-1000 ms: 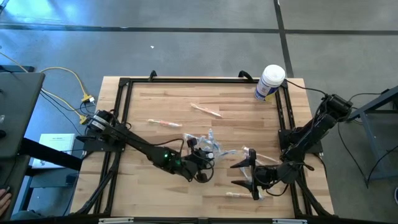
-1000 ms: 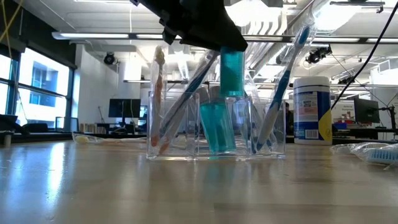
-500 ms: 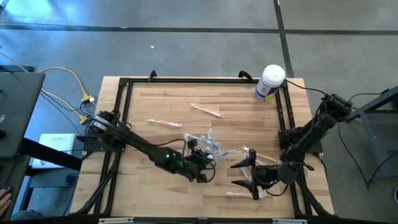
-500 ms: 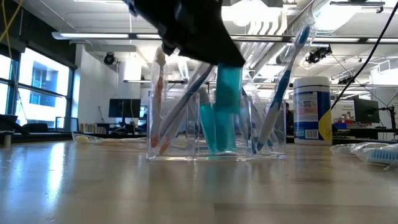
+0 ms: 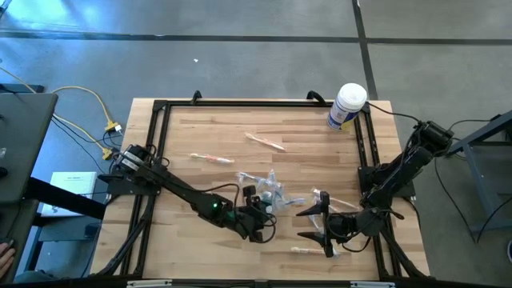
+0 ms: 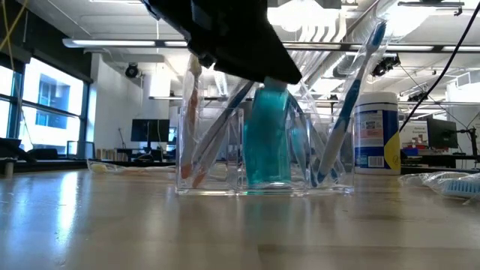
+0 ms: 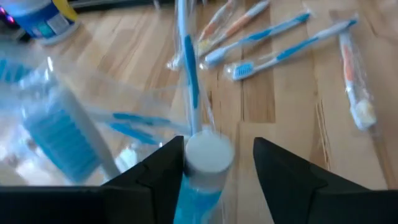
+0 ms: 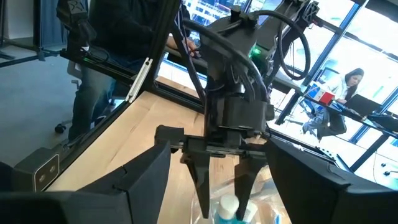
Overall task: Pick & Place toothbrushing station
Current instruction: Put the blue mouthwash into the transparent organizer, then put the orange toothbrush into the transparent organizer
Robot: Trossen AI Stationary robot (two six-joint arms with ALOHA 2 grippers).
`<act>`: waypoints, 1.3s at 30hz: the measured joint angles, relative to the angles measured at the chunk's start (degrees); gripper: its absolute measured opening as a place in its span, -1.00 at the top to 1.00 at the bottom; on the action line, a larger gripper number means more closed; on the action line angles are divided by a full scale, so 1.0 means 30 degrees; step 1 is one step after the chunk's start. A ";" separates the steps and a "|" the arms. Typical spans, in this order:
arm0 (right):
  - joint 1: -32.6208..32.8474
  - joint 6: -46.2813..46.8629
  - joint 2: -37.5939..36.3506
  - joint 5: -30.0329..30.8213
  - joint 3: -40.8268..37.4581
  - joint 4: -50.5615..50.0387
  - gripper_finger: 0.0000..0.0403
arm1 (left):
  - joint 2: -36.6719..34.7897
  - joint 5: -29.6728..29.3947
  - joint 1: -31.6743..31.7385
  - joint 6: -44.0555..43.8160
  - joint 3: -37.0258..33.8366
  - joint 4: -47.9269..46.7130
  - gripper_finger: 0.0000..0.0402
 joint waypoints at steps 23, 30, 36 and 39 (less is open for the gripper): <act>0.2997 -0.1155 -0.0299 0.5606 0.1473 -0.1061 -0.28 | -0.2632 -0.2791 -0.3600 0.2738 0.0423 0.2808 0.03; 0.4773 0.2267 -0.0321 1.0437 0.1887 -0.2700 -0.28 | -0.3740 -0.3190 -0.5606 -0.0330 0.0401 0.0122 0.04; 0.4275 0.8659 -0.0321 0.6727 0.1889 -0.8070 -0.28 | -0.3781 -0.5694 -0.6914 -0.0271 0.0401 -0.0089 0.04; 0.3450 1.2124 -0.0321 0.4171 0.1889 -1.1288 -0.28 | -0.3780 -0.6266 -0.7153 -0.0271 0.0393 -0.0297 0.04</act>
